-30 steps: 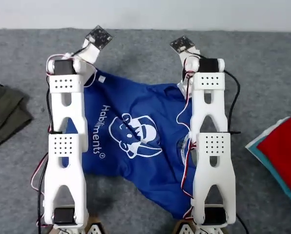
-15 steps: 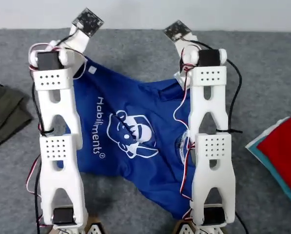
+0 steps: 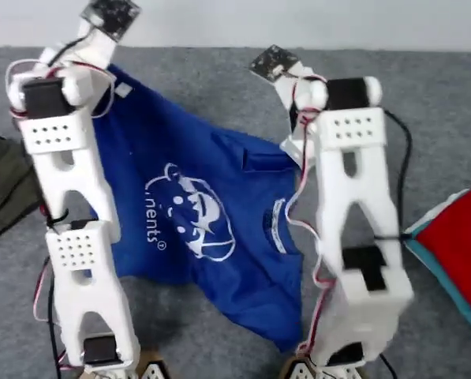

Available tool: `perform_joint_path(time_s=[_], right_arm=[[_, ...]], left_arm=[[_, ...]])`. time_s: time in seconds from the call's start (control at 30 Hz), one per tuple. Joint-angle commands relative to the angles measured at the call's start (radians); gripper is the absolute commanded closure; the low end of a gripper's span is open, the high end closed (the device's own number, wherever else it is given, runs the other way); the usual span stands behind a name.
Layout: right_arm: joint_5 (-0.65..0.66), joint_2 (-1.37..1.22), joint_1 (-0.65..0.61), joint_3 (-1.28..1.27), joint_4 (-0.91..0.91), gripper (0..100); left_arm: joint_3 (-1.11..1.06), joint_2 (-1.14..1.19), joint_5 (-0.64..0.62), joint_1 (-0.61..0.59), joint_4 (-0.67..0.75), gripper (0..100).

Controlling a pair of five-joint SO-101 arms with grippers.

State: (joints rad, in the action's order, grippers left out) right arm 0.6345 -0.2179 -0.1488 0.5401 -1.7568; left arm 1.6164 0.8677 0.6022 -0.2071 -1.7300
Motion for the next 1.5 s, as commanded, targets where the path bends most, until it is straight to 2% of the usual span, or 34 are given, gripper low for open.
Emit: perform_joint_path(time_s=[0.0,0.13,0.33,0.43,0.53,0.63,0.73,0.93,1.03,1.1,1.3,1.4,1.47], right_arm=[[0.043,0.213,0.048,-0.143,-0.042,99.1],[0.043,0.274,0.142,-0.244,0.024,99.1],[-0.017,0.165,0.14,-0.244,0.242,99.1],[-0.074,0.082,0.125,-0.242,0.222,98.9],[-0.097,0.016,0.062,-0.244,0.054,93.1],[-0.101,-0.021,-0.013,-0.272,-0.047,82.3],[-0.097,0.018,-0.081,-0.356,-0.042,76.4],[-0.089,0.099,-0.248,-0.624,-0.042,76.4],[-0.052,0.124,-0.265,-0.766,-0.01,76.4],[-0.054,0.136,-0.229,-0.799,0.065,76.4],[-0.055,0.076,-0.163,-0.677,0.197,76.4],[-0.094,-0.022,-0.166,-0.559,0.196,76.4],[-0.13,-0.102,-0.166,-0.473,0.196,76.4]], left_arm=[[0.054,-0.071,0.005,-0.072,-0.028,98],[-0.008,-0.071,0.006,-0.095,-0.028,98],[-0.186,-0.069,0.003,-0.046,-0.023,98],[-0.28,-0.069,0.002,-0.018,-0.014,97],[-0.361,-0.069,-0.008,-0.018,0.038,87],[-0.367,-0.069,-0.124,-0.046,0.095,74],[-0.363,-0.071,-0.163,-0.057,0.132,73],[-0.312,-0.072,-0.219,-0.124,0.278,73],[-0.308,-0.074,-0.227,-0.186,0.331,73],[-0.308,-0.074,-0.227,-0.233,0.348,75],[-0.291,-0.083,-0.227,-0.373,0.33,78],[-0.232,-0.095,-0.227,-0.446,0.215,78],[-0.188,-0.095,-0.226,-0.488,0.091,78]])
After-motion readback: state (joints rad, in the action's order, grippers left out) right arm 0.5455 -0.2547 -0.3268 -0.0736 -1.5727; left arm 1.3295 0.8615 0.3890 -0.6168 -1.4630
